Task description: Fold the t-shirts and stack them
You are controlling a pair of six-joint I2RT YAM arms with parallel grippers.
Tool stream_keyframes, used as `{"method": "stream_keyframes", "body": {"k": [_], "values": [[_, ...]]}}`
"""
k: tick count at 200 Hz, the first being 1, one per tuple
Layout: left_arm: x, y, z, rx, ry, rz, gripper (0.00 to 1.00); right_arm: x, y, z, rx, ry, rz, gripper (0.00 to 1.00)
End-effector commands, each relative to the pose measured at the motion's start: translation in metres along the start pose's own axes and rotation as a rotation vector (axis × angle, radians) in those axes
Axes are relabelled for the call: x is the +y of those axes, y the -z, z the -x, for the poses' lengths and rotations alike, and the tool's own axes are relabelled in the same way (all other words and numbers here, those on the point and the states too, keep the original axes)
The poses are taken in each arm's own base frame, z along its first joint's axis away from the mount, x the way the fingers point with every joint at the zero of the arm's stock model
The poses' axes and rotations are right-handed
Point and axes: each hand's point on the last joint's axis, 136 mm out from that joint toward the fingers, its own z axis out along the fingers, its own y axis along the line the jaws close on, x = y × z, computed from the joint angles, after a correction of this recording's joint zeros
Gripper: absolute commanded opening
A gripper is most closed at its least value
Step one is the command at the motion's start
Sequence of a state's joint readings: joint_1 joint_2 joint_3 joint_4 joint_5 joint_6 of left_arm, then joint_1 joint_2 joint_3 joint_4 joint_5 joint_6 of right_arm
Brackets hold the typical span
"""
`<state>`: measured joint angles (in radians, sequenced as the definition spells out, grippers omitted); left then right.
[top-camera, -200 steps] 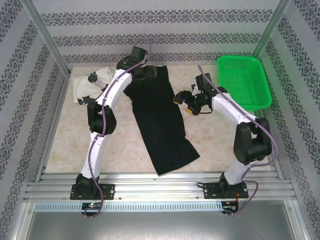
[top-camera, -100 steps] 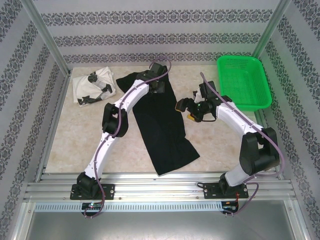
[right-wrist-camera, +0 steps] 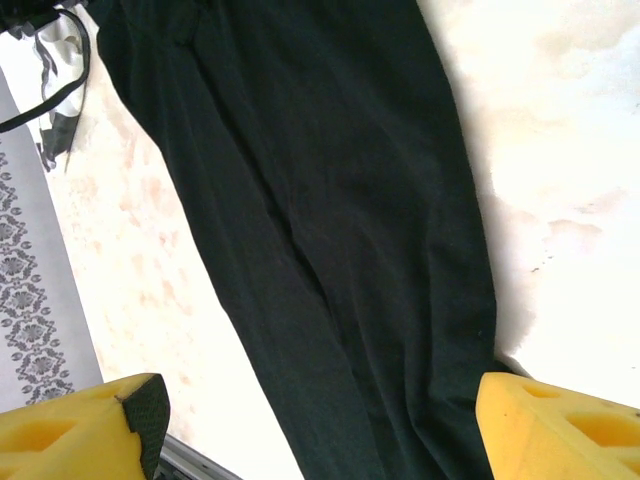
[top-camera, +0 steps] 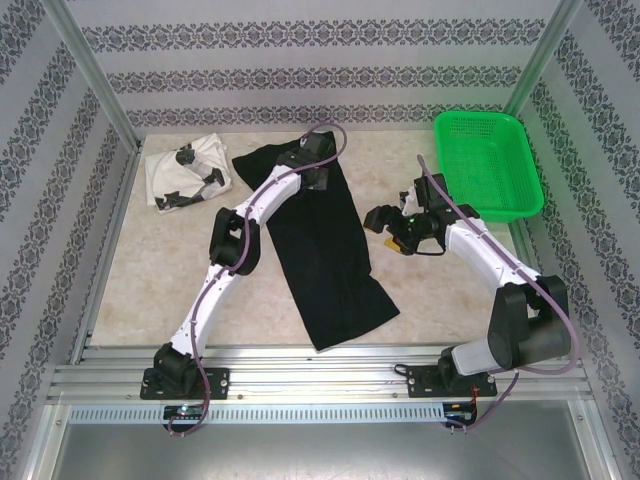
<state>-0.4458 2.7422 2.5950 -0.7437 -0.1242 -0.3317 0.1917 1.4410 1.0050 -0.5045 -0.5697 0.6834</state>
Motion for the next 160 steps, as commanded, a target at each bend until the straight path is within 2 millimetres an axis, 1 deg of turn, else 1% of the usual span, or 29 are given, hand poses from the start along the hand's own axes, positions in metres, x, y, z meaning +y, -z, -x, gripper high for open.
{"method": "stream_keyframes", "body": {"k": [1, 10, 19, 29, 38, 67, 98, 125, 160], "values": [[-0.014, -0.002, 0.005, -0.029, -0.041, -0.031, 0.52, 0.005, 0.007, -0.003, 0.000, 0.029, 0.029, 0.81], [-0.013, -0.003, 0.003, -0.023, -0.047, -0.027, 0.47, 0.006, 0.008, -0.004, 0.000, 0.029, 0.030, 0.81], [-0.011, -0.005, 0.000, -0.015, -0.050, -0.015, 0.39, 0.005, 0.008, -0.004, 0.000, 0.027, 0.029, 0.81], [-0.006, -0.002, 0.001, -0.016, -0.051, 0.007, 0.32, 0.006, 0.009, -0.004, -0.003, 0.029, 0.031, 0.81], [-0.003, 0.000, 0.002, -0.017, -0.051, 0.019, 0.29, 0.005, 0.009, -0.004, -0.001, 0.026, 0.028, 0.81], [-0.005, 0.013, 0.016, -0.051, -0.051, 0.008, 0.23, 0.003, 0.008, -0.004, -0.001, 0.023, 0.026, 0.81], [-0.005, 0.024, 0.025, -0.070, -0.041, -0.003, 0.16, 0.003, 0.007, -0.004, -0.002, 0.018, 0.028, 0.81], [-0.006, 0.033, 0.028, -0.078, -0.012, -0.024, 0.15, 0.001, 0.007, -0.004, -0.006, 0.017, 0.023, 0.81], [-0.001, 0.043, 0.032, -0.105, 0.064, -0.047, 0.14, 0.000, 0.005, -0.004, -0.003, 0.009, 0.023, 0.81]]}}
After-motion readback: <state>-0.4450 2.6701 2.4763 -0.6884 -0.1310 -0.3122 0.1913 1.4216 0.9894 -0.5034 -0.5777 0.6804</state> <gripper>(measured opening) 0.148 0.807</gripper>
